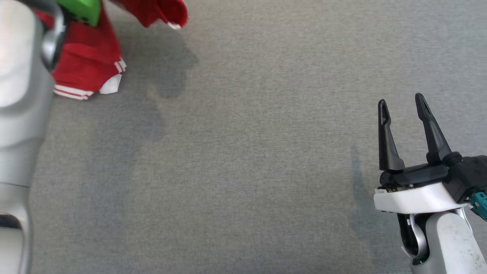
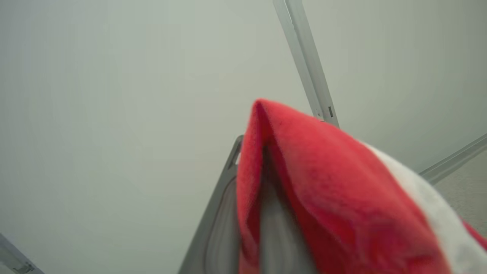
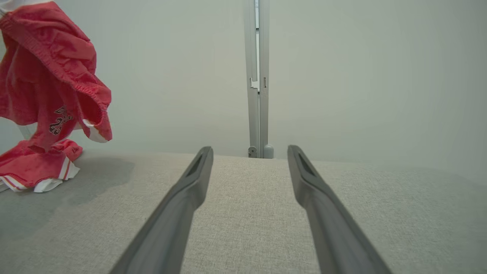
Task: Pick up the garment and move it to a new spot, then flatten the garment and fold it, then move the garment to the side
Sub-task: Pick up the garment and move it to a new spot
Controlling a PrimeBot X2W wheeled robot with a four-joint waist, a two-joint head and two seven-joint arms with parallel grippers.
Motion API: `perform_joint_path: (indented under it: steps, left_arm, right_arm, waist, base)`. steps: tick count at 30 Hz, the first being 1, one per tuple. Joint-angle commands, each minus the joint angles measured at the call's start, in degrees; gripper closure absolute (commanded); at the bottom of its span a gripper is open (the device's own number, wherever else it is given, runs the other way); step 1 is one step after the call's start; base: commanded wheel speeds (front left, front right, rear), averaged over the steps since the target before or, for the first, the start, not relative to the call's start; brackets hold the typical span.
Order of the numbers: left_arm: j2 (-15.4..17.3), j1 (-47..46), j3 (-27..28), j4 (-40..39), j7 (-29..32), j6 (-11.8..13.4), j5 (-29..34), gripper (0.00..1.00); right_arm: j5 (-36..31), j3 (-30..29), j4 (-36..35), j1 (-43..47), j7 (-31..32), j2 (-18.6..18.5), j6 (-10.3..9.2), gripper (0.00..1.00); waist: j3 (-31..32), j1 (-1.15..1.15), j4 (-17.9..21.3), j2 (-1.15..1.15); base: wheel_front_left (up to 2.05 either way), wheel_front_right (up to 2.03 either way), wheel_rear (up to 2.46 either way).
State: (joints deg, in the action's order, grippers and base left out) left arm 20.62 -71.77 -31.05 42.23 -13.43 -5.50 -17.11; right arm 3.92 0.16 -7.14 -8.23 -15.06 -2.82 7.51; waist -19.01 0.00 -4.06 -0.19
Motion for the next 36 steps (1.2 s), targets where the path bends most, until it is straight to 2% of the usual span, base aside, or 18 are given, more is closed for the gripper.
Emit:
perform_joint_path:
  steps: [1,6,7,15,23,26,31,32,33,34,35,36]
  left_arm:
    - [-0.6,1.4,-0.1,-0.5,0.1,0.4,-0.2,1.00]
    - [-5.5,5.6,-1.7,-5.0,1.1,2.2,-1.6,1.00]
    - [-7.6,7.8,-2.8,-5.9,1.4,2.8,-2.0,1.00]
    - [-15.0,18.1,-9.6,-1.5,0.9,2.6,-2.1,1.00]
    - [-17.6,24.0,-15.2,5.3,-0.6,2.5,-3.3,1.00]
    - [-17.7,25.3,-17.9,4.3,-1.0,2.5,-5.2,1.00]
    - [-17.6,26.2,-22.0,2.4,-1.3,4.3,-8.9,1.00]
    - [-17.6,26.3,-22.5,2.2,-1.4,4.7,-9.6,0.90]
    - [-17.6,26.3,-23.1,2.0,-1.5,5.1,-10.2,0.60]
    - [-17.6,26.5,-23.6,2.0,-1.6,5.5,-10.5,0.24]
    - [-17.6,26.6,-24.0,2.1,-1.6,5.8,-10.8,0.00]
    - [-17.6,26.7,-24.2,2.1,-1.7,6.1,-11.3,0.00]
  right_arm:
    - [0.5,-0.1,0.2,0.8,-0.2,-0.1,-0.04,0.00]
    - [1.6,-0.3,0.4,1.3,-0.2,-0.1,-0.04,0.00]
    - [2.1,-0.3,0.4,1.4,-0.2,-0.1,-0.04,0.00]
    - [3.9,0.0,0.9,0.8,-0.2,-0.1,-0.04,0.00]
    - [4.8,1.0,1.4,0.6,-0.2,-0.1,-0.04,0.00]
    - [5.0,1.5,1.6,0.8,-0.2,-0.1,-0.04,0.00]
    - [5.2,2.1,2.0,1.3,-0.2,-0.1,-0.04,0.00]
    - [5.2,2.2,2.1,1.4,-0.2,-0.1,-0.04,0.00]
    - [5.1,2.1,2.2,1.6,-0.2,-0.1,-0.04,0.00]
    - [5.0,2.0,2.3,1.8,-0.2,-0.1,-0.04,0.00]
    - [4.9,1.9,2.4,1.9,-0.2,-0.1,-0.04,0.00]
    - [4.7,1.8,2.5,2.0,-0.2,-0.1,-0.04,0.00]
  waist:
    - [2.1,0.00,2.5,0.19]
    - [2.3,0.00,5.2,0.19]
    - [1.9,0.00,6.4,0.19]
    - [0.1,0.00,10.8,0.19]
    - [-0.3,0.00,14.0,0.19]
    - [-0.2,0.00,14.6,0.19]
    - [0.5,0.00,14.9,0.19]
    - [0.7,0.00,14.8,0.19]
    - [0.9,0.00,14.7,0.19]
    - [1.2,0.00,14.5,0.19]
    - [1.5,0.00,14.2,0.19]
    - [1.8,0.00,14.0,0.19]
  base:
    - [0.00,0.00,0.00]
    - [0.00,0.00,0.00]
    - [0.00,0.00,0.00]
    - [0.00,0.00,0.00]
    - [0.00,0.00,0.00]
    - [0.00,0.00,0.00]
    - [0.00,0.00,0.00]
    - [0.00,0.00,0.00]
    - [0.00,0.00,0.00]
    - [0.00,0.00,0.00]
    - [0.00,0.00,0.00]
    - [0.00,0.00,0.00]
